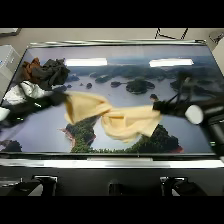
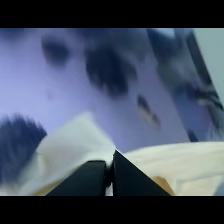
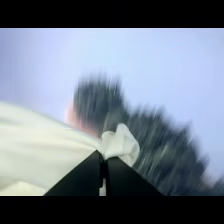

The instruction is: Fold the clothes and pants, and hang the long-sleeved shirts on hangers.

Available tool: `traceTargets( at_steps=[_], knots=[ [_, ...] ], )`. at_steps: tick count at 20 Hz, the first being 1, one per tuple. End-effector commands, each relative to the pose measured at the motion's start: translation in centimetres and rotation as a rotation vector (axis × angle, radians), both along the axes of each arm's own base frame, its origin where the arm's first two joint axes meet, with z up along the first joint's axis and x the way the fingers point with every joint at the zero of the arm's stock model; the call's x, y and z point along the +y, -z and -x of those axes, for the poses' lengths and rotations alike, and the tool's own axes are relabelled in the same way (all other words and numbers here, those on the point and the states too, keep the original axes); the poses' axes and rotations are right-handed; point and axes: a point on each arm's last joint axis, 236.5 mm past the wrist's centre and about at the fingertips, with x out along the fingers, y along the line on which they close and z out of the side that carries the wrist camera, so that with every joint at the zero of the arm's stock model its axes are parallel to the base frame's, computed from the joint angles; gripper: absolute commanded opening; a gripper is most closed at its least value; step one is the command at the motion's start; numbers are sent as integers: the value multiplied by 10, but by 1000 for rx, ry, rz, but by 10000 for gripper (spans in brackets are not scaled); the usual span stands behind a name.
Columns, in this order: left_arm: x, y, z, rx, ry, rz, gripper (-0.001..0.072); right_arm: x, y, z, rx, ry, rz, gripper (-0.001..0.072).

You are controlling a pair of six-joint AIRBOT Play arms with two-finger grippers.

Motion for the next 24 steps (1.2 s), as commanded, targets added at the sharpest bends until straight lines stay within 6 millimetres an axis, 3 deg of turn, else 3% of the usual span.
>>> traceTargets(
  at_steps=[1,2,4,6,8,10,13,15,16,18,19,21,23,24],
  knots=[
    [94,-222,62,-524,-312,-158,19,-57,-201,-5,-433,120,152,37],
    [108,-263,91,-610,-395,-168,20,-64,-250,9,-543,142,135,37],
    [118,-294,131,-668,-499,-172,20,-72,-309,40,-686,163,89,37],
    [124,-290,150,-642,-573,-200,20,-79,-326,66,-726,177,70,37],
    [136,-287,158,-620,-649,-219,20,-87,-309,86,-645,202,66,37],
    [150,-264,152,-535,-676,-299,20,-92,-252,104,-392,229,80,37],
    [162,-178,119,-287,-619,-264,20,-74,-142,119,35,127,154,37],
    [159,-90,92,-87,-539,-177,20,-54,-71,115,212,42,154,37],
    [149,-32,81,39,-474,-143,21,-42,-31,111,280,1,141,37],
    [126,70,73,260,-384,-88,21,-23,41,99,332,-51,103,37],
    [120,109,67,330,-374,-71,20,-15,73,93,342,-57,81,37],
    [116,159,51,418,-390,-53,20,-6,121,91,386,-23,28,37],
    [110,186,35,485,-395,-25,28,4,146,96,460,-4,-20,37],
    [105,197,31,522,-384,-7,103,10,152,97,484,-4,-41,37]
  ],
)
